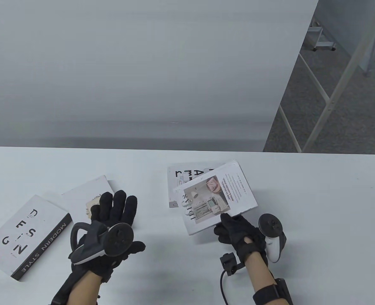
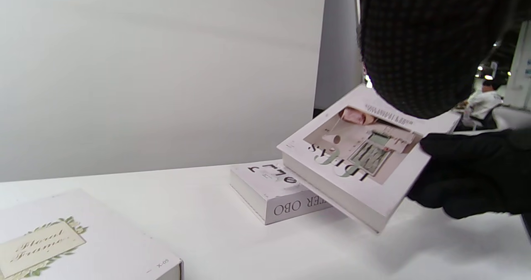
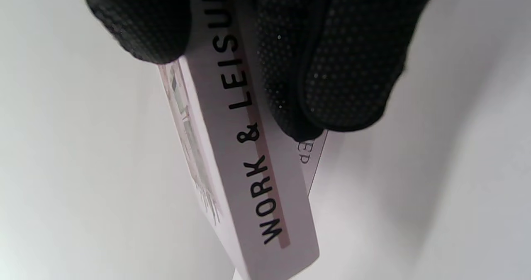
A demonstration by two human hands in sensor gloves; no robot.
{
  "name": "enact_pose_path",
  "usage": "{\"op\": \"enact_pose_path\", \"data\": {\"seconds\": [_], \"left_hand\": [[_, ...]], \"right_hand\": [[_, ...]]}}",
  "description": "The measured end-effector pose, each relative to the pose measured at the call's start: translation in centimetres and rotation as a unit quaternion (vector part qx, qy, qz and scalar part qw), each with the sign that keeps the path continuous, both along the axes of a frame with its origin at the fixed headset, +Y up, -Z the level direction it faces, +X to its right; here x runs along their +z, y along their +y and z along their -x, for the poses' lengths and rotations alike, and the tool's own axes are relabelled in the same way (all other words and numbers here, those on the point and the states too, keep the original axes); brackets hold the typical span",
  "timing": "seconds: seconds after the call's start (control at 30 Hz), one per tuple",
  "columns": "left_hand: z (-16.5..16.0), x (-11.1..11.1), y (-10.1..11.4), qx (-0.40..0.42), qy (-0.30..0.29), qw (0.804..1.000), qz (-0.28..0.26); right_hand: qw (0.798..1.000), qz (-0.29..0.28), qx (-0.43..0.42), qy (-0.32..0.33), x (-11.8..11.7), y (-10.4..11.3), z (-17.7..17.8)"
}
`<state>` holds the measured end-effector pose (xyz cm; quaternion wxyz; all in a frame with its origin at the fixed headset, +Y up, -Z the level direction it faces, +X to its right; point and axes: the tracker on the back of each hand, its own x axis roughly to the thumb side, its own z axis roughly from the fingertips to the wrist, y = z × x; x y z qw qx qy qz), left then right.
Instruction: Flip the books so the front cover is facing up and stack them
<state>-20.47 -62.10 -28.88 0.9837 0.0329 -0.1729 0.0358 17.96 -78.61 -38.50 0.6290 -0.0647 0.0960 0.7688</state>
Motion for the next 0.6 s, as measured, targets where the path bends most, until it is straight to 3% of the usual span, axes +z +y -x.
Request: {"op": "enact_pose_path", "data": {"seconds": [0.17, 0.6], "left_hand": [[0.9, 0.0, 0.3, 0.006, 0.008, 1.000, -0.001], [2.0, 0.3, 1.0, 0.037, 0.013, 0.999, -0.006]], "right_hand": [[0.998, 0.035, -0.043, -0.012, -2.4, -0.7, 2.6], [0.992, 0.108, -0.017, -0.070, -6.1, -0.8, 5.3]]}}
